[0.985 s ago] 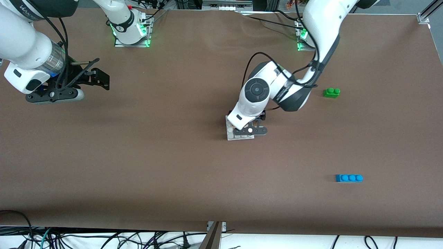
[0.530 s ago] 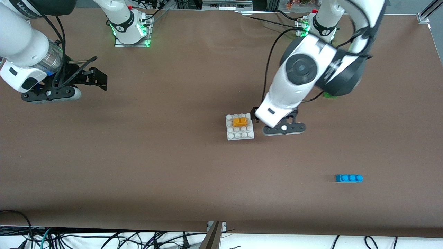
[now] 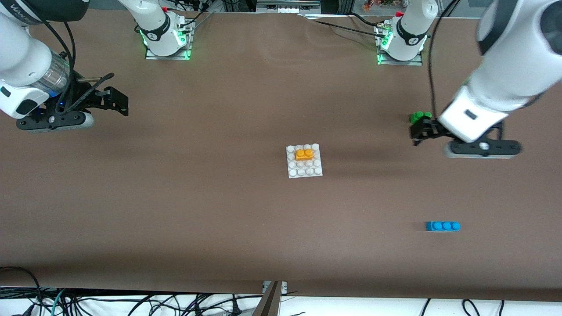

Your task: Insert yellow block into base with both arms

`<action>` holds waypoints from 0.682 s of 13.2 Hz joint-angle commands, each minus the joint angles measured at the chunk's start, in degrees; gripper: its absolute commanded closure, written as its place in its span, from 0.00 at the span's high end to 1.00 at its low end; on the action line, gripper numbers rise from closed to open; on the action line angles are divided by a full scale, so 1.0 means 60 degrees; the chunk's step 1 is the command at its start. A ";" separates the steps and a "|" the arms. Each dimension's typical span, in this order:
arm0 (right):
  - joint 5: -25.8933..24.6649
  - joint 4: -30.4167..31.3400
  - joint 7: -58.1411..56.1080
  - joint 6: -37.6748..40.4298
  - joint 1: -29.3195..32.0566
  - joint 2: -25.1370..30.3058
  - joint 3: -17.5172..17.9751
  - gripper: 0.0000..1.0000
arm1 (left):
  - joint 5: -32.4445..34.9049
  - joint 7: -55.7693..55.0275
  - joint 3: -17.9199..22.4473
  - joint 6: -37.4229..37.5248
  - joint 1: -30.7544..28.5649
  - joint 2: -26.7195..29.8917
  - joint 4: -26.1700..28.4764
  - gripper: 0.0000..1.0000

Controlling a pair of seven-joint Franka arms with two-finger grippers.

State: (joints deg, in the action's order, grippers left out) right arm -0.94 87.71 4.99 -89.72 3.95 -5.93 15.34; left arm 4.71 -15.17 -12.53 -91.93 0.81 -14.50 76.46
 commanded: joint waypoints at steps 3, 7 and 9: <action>-0.0078 0.0060 -0.0187 -0.0003 0.0030 0.0154 -0.0052 0.99 | -0.1693 0.0869 0.1619 0.0308 -0.0018 0.0483 0.0557 1.00; -0.0048 0.0060 -0.0172 -0.0018 0.0030 0.0154 -0.0052 0.99 | -0.1620 0.1795 0.1912 0.0511 -0.0033 0.0645 0.0762 1.00; -0.0034 0.0060 -0.0187 -0.0003 0.0030 0.0154 -0.0052 0.99 | -0.1620 0.1825 0.1899 0.0732 -0.0178 0.0557 0.0660 1.00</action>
State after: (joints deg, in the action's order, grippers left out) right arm -0.94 87.71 4.78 -89.72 3.96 -5.93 15.10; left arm -4.08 -6.23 -1.57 -88.43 0.35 -12.49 79.01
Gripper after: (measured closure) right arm 0.004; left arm 0.000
